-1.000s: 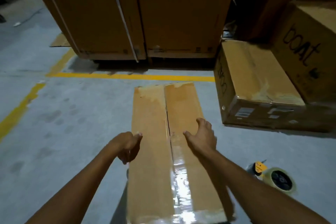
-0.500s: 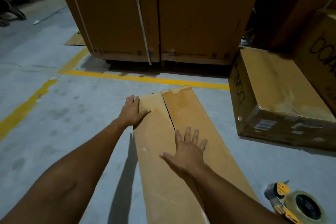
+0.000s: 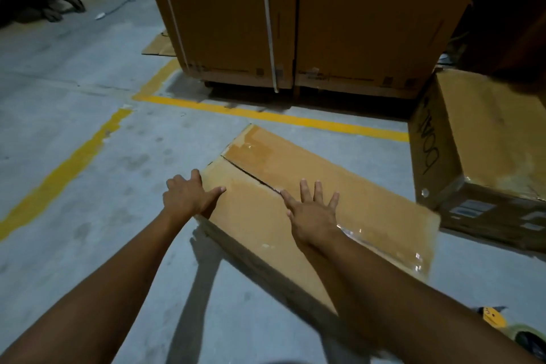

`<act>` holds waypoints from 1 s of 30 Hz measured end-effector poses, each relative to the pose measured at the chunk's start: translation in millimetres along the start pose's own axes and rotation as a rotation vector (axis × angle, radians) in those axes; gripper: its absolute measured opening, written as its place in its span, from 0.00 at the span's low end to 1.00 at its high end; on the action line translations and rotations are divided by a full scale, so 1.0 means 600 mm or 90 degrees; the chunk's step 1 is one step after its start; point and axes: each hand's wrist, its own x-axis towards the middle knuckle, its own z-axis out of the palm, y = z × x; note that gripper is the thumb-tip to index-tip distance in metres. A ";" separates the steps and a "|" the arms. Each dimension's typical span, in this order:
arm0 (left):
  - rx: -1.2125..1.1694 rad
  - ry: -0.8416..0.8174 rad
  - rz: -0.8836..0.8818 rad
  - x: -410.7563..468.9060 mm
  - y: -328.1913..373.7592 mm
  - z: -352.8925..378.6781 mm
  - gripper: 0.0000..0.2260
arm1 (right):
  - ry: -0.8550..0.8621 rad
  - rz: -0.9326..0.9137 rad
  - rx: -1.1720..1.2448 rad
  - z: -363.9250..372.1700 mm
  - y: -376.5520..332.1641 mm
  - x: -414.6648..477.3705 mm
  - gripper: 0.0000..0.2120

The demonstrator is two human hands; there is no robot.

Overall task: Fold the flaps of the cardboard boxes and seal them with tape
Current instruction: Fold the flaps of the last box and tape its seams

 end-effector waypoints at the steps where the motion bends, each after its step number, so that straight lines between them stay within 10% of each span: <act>1: 0.019 -0.004 -0.015 -0.016 -0.011 0.001 0.40 | 0.000 0.003 0.024 -0.002 -0.019 -0.004 0.28; 7: -0.142 -0.011 -0.044 -0.096 -0.052 0.022 0.43 | -0.108 -0.186 -0.071 0.037 -0.080 -0.063 0.61; 18: -0.219 -0.019 -0.133 -0.335 -0.063 0.064 0.35 | -0.090 -0.305 -0.148 0.033 -0.038 -0.174 0.50; 24: -0.320 -0.139 -0.077 -0.440 0.007 0.118 0.31 | 0.071 0.035 -0.019 0.068 0.042 -0.273 0.30; 27: -0.465 -0.220 -0.060 -0.499 0.069 0.111 0.25 | 0.101 0.328 0.307 0.085 0.064 -0.320 0.28; 30: -0.568 -0.318 -0.080 -0.542 0.120 0.112 0.24 | 0.140 0.357 0.617 0.091 0.067 -0.351 0.28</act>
